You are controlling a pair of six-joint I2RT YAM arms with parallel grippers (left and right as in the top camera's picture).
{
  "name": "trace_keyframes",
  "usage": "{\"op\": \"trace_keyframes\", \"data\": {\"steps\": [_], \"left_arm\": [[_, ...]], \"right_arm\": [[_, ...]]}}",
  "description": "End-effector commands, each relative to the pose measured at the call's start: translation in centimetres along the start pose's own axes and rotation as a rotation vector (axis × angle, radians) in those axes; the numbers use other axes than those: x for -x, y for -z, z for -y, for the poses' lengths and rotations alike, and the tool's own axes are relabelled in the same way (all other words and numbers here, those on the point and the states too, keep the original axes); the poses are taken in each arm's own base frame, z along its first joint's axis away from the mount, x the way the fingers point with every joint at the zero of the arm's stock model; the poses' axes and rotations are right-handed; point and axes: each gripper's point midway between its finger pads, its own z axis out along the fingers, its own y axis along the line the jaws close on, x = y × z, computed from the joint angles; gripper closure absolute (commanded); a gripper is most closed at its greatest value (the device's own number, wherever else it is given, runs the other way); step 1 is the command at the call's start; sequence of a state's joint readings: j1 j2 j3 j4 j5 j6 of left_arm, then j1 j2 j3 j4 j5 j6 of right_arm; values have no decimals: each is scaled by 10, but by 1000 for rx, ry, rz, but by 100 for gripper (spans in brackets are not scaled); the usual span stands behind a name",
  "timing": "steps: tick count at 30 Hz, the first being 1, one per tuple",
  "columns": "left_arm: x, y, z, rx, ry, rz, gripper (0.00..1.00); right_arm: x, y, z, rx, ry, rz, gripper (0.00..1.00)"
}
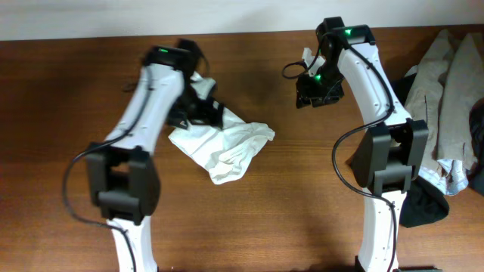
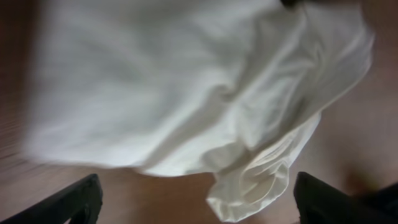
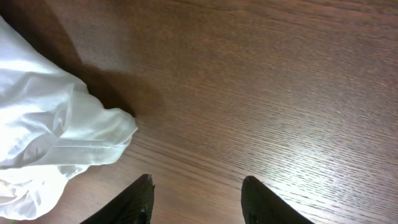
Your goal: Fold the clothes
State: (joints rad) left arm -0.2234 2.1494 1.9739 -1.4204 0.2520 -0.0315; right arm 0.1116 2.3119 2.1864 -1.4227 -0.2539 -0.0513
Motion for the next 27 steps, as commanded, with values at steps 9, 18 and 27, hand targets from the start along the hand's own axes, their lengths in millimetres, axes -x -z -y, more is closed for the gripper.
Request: {"op": "trace_keyframes", "data": {"steps": [9,18,27], "left_arm": [[-2,-94,-67,-51,258,77,1],[54,8,-228,218,463,441,100],[102,87,-215,53,399,666,1]], "right_arm": [[3,19,3,-11,-8,43,50],[0,19,3,-10,-10,32,50],[-2,19,3,-9,-13,25,50]]}}
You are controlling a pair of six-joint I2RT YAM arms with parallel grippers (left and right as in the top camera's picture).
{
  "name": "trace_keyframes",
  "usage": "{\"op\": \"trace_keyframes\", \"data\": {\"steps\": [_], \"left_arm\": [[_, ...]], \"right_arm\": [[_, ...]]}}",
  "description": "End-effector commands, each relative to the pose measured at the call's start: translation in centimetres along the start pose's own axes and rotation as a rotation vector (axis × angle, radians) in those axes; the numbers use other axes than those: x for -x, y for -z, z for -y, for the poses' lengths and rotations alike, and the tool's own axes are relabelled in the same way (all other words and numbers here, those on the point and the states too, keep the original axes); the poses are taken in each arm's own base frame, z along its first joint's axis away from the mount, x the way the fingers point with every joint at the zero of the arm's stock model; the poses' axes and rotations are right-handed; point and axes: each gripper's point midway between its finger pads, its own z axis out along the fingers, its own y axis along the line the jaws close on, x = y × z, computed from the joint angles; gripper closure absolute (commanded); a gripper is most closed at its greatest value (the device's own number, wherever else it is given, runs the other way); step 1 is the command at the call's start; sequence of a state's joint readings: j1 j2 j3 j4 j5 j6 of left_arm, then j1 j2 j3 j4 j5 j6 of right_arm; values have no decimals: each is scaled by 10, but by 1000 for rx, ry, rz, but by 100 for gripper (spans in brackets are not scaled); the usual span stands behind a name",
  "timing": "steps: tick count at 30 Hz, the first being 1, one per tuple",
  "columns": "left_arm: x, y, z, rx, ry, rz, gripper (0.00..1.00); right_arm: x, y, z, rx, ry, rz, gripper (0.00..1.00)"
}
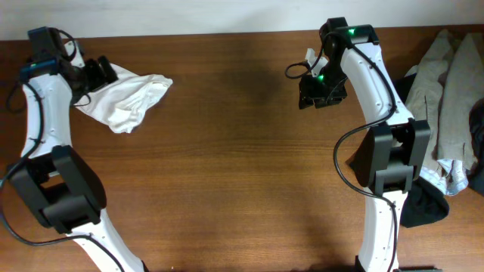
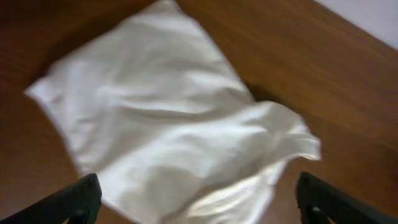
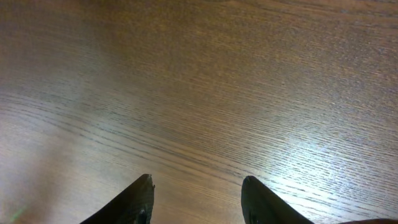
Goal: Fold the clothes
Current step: 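Drag the folded shirt bundle to the table's left edge with the left gripper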
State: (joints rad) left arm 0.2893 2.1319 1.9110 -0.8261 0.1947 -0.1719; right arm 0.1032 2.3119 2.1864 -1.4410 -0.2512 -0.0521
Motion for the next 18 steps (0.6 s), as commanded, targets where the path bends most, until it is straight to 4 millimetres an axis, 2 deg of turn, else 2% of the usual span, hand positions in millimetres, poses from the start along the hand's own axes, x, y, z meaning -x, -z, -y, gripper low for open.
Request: {"op": "trace_keyframes", "data": {"steps": [1,4,6,8,10,12,14,15,18], "left_arm": [[-6,-6,70,-119,-117,12,1],[12,-11,155,-231,-260,175,1],[10,-32,190,-284,-305,221,1],[-8,-65,195,-290,-316,173,1],[-32,-99,174,-258,-294,76,1],[-48,-119,141,-170,-267,-2,1],[-58,-122,97,-12,-232,-69,1],[-64,-121,82,32,-219,-104,1],[-99,-105,21,198,-170,-296,1]], "right_arm": [[2,18,-1,-7,0,41,50],[0,18,-1,-6,-3,33,50],[-2,18,-1,-6,-5,24,50],[-2,18,-1,-6,-6,22,50],[-3,18,-1,-6,-6,18,50],[-4,18,-1,-6,-7,16,50],[-4,18,-1,-6,-7,16,50],[-4,18,-1,-6,-7,16,50],[-4,18,-1,-6,-7,16,50]]}}
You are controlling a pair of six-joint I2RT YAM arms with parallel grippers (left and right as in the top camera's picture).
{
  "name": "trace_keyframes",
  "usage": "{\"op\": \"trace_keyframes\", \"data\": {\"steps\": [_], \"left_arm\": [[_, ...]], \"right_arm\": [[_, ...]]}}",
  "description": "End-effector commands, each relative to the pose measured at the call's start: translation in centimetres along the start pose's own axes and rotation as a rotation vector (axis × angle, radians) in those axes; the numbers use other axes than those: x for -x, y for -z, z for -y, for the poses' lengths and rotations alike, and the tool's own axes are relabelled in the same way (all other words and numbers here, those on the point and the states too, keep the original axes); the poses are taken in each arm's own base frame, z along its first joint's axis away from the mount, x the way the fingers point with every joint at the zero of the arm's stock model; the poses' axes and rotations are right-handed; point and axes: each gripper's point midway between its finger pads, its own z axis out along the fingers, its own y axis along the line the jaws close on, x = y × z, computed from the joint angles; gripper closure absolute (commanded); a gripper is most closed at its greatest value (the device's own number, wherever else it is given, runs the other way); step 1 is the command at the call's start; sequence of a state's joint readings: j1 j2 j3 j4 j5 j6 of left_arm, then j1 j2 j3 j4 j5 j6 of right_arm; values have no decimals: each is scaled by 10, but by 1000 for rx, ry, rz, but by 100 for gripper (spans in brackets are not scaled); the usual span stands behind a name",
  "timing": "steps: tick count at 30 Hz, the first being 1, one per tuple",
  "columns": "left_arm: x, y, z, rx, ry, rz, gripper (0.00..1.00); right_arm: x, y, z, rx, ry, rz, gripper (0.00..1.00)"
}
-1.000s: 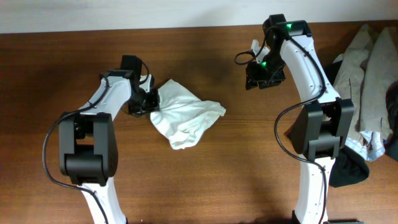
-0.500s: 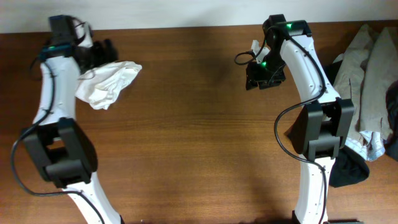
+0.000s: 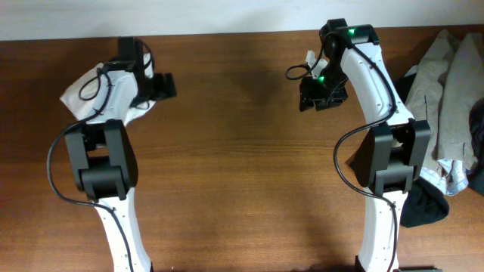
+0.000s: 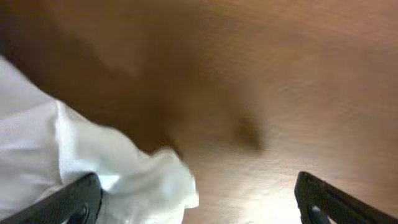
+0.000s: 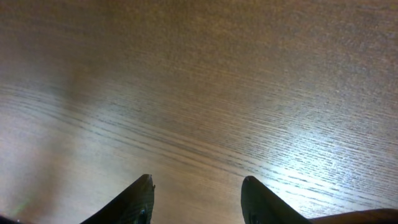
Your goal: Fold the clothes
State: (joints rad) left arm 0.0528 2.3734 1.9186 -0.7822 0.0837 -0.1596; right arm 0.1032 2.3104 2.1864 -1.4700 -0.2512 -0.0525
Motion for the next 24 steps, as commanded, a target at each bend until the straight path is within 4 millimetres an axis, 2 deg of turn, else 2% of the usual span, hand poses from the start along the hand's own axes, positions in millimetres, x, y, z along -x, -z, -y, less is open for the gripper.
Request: {"op": "trace_keyframes", "data": {"steps": [1,3,5,8,9,11,14,15,17,18,20,21,22,24], "left_arm": [[-40,8,-66,154,77,-172,1],[-60,18,-97,187,138,-255,1],[-70,25,-126,213,195,-291,1],[-67,33,-130,213,196,-279,1],[-63,39,-123,204,161,-265,1],[-49,59,-92,190,78,-210,1],[-35,86,-33,151,-74,-131,1],[-34,90,-11,137,-118,-110,1],[-34,92,12,122,-172,-98,1],[-39,95,17,121,-183,-118,1],[-65,127,17,140,-190,-246,1],[-82,148,11,152,-184,-316,1],[-93,160,8,158,-180,-355,1],[-122,188,-2,179,-168,-469,1]], "right_arm": [[2,17,-1,-7,0,42,50],[2,17,-1,-7,0,42,51],[3,17,-1,-7,0,43,50],[4,17,-1,-7,1,49,50],[4,17,-1,-7,1,49,50],[4,17,-1,-7,1,49,44],[7,17,-3,3,5,60,1],[15,18,-2,2,13,92,1],[36,21,-2,-3,35,177,1],[39,23,-2,-4,40,192,1],[35,41,-6,-5,36,206,1],[34,55,-8,-13,29,236,1],[32,65,-8,-27,4,256,1],[21,98,-15,-38,-6,307,1]]}}
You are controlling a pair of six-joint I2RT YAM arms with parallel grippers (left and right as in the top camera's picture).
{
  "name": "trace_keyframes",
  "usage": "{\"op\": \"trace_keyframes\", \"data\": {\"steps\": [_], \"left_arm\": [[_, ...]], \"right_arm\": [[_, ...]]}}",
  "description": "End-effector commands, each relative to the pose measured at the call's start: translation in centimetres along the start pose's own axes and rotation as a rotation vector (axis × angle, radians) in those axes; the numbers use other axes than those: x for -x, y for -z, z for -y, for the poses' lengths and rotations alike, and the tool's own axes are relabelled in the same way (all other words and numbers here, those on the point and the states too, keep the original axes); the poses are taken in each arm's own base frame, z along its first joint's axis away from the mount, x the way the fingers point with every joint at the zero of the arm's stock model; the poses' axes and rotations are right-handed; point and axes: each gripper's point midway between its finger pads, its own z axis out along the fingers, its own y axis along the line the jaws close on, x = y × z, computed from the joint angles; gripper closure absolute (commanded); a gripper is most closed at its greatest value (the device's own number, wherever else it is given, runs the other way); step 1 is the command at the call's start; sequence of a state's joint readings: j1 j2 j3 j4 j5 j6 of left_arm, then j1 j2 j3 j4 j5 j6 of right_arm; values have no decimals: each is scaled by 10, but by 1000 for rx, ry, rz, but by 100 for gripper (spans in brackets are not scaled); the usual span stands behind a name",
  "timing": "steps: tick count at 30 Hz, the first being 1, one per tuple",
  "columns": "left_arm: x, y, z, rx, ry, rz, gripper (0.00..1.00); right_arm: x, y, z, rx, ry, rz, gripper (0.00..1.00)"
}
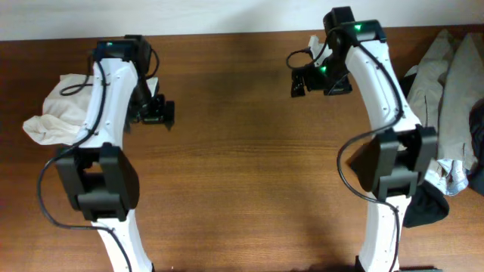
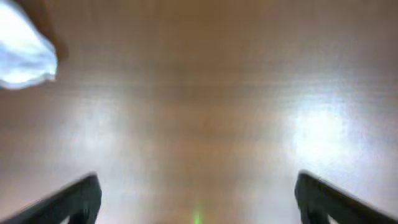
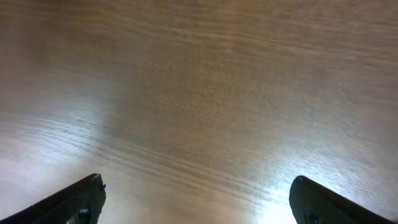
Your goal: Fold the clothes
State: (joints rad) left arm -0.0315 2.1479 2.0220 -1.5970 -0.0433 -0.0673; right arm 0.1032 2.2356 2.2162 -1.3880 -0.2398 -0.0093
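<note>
A crumpled white garment (image 1: 54,109) lies bunched at the far left of the wooden table (image 1: 242,174); only its corner (image 2: 22,53) shows at the top left of the left wrist view. My left gripper (image 1: 155,113) hangs to the right of the garment, apart from it, open with only bare wood between its fingers (image 2: 78,199). At the back right of centre my right gripper (image 1: 311,81) is wide open over bare wood, with its fingers (image 3: 81,199) far apart and nothing between them.
A pile of beige and grey clothes (image 1: 448,91) lies at the table's right edge, with a dark item (image 1: 423,205) in front of it beside the right arm's base. A white wall runs along the back edge.
My left gripper has moved forward and right, away from the white garment, which now sits bunched further left. The right gripper's fingers stand much wider apart than before.
The white garment first lay left of centre under my left gripper. Then it lay at the back left with the left arm swung over there. Then the open gripper was just right of it, and now stands clear of it. The right arm stayed at the back, then opened wider.
</note>
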Motion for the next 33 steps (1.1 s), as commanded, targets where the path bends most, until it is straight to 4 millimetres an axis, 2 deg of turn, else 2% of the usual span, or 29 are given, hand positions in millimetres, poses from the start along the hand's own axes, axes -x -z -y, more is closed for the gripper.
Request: {"op": "trace_keyframes", "data": {"steps": [1,3,6,8,10,12,16,18,20,28,29,30,31,33], "left_arm": [[-26,30,-12,14,2,1,1],[-36,34,-13,10,3,4,1],[-75,44,-19,8,24,31,1],[-85,60,-20,1,34,224,1],[-95,82,-25,9,51,463,1],[-113,99,-27,-1,64,675,1],[-143,111,-29,-8,78,967,1],[-154,107,-35,16,101,1055,1],[-161,94,-35,17,99,1036,1],[-162,92,-35,18,98,1026,1],[-162,92,-35,18,98,1026,1],[-162,92,-35,18,98,1026,1],[-162,92,-35,18,98,1026,1],[-162,92,-35,18,98,1026,1]], "right_arm": [[2,69,-5,-47,-30,140,1],[-6,84,1,-100,-62,151,1],[-21,122,-5,-121,-74,207,1],[-31,146,-2,-197,-109,267,1],[-38,160,-12,-215,-75,335,1],[-50,158,-20,-202,-54,383,1],[-89,126,-12,-189,-39,468,1],[-112,111,-7,-182,-32,537,1],[-129,101,-2,-188,-33,551,1],[-132,96,0,-193,-36,531,1],[-132,97,5,-223,-43,534,1],[-131,105,25,-347,-74,557,1],[-132,107,32,-387,-85,557,1],[-133,107,33,-393,-87,553,1]]}}
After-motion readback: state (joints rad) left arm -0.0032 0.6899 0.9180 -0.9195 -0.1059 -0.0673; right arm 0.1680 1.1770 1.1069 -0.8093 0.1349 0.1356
